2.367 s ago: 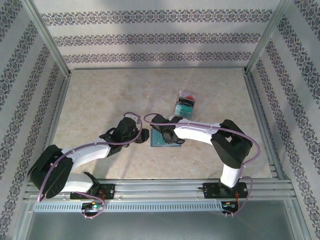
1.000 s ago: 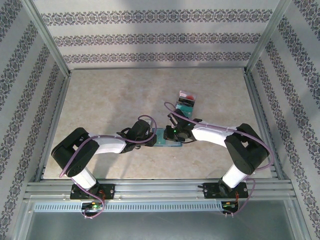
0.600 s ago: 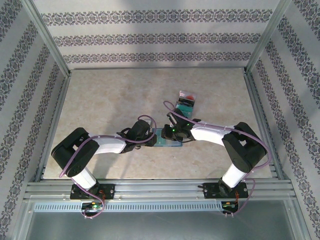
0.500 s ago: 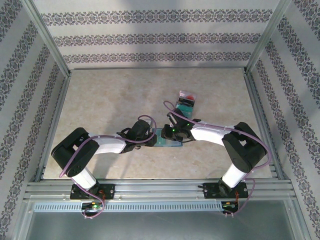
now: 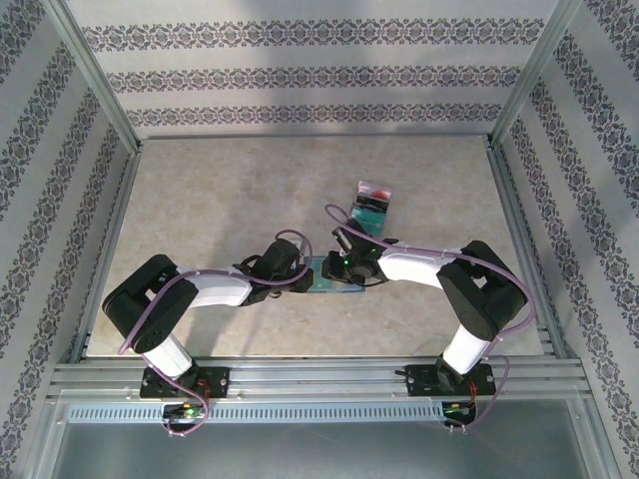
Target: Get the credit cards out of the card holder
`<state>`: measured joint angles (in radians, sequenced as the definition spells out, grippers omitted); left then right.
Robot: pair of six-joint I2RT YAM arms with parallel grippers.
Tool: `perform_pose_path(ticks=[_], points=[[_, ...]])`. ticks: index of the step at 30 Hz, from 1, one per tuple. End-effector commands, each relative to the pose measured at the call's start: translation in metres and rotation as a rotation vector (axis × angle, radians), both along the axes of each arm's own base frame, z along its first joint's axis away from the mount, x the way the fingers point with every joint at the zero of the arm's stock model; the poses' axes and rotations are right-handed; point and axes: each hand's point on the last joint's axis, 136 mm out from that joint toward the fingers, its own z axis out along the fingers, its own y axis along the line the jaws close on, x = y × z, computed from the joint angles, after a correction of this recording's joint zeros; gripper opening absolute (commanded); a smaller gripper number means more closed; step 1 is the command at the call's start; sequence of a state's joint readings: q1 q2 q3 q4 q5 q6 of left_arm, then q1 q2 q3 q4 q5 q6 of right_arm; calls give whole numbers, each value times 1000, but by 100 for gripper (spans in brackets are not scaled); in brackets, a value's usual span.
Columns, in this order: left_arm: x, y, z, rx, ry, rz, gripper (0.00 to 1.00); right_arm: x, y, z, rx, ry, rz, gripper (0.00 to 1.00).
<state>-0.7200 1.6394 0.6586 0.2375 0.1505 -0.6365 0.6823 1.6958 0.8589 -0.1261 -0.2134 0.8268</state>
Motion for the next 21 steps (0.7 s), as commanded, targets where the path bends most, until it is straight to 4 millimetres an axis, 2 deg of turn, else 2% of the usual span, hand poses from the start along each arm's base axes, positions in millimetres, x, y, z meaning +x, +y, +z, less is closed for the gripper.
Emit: perform_pose_path(ticks=[1,21], points=[[-1,-2,-2,-11,5,1,20,-2,-13,-14,-48,29,-36,27],[-2,-8,-5,-28,28,-12,19,3,5,-5,139,26,-38,27]])
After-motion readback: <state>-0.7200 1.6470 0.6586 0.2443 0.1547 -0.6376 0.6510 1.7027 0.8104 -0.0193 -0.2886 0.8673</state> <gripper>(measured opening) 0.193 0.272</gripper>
